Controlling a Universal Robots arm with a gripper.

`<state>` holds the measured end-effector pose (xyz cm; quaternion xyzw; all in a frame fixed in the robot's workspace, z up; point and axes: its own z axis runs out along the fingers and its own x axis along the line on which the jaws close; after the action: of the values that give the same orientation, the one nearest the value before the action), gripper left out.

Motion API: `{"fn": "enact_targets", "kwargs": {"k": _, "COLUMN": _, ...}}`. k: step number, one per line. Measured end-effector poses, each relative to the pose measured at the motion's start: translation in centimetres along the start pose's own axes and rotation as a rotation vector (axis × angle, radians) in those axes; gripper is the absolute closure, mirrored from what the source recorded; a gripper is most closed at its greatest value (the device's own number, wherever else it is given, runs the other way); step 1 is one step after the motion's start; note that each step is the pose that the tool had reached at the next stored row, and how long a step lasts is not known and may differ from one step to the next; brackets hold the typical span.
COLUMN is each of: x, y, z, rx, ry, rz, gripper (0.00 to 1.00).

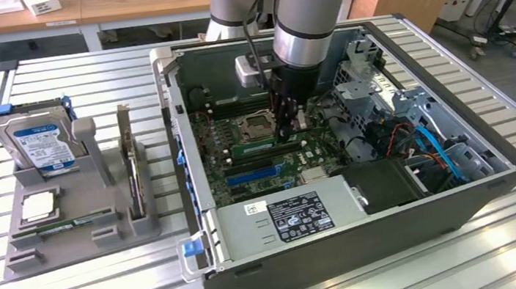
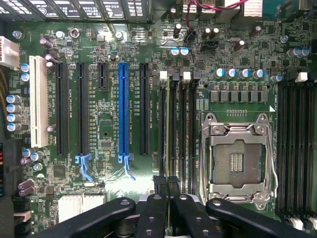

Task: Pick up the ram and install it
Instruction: 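Insert the ram into the slot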

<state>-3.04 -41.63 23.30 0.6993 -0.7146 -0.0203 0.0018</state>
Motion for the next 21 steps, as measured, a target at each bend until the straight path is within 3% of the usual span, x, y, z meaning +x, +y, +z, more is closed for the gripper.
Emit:
{"fn": "enact_targets", "kwargs": {"k": 10, "x": 0.02, "y": -0.05, "z": 0.00, "rx": -0.0011, "ry": 0.0005, "rz": -0.013, "gripper": 0.88}}
{"fn": "enact_targets", "kwargs": {"k": 16, "x": 0.01, "y": -0.13, "z": 0.00, "rx": -0.0074, "ry": 0.0005, "rz": -0.012, "gripper": 0.88}}
{"fn": "enact_targets", "kwargs": {"k": 21, "x": 0.01, "y": -0.33, "z": -0.01, "rx": -0.0168, "ry": 0.0006, "rz": -0.012, "gripper": 0.88}}
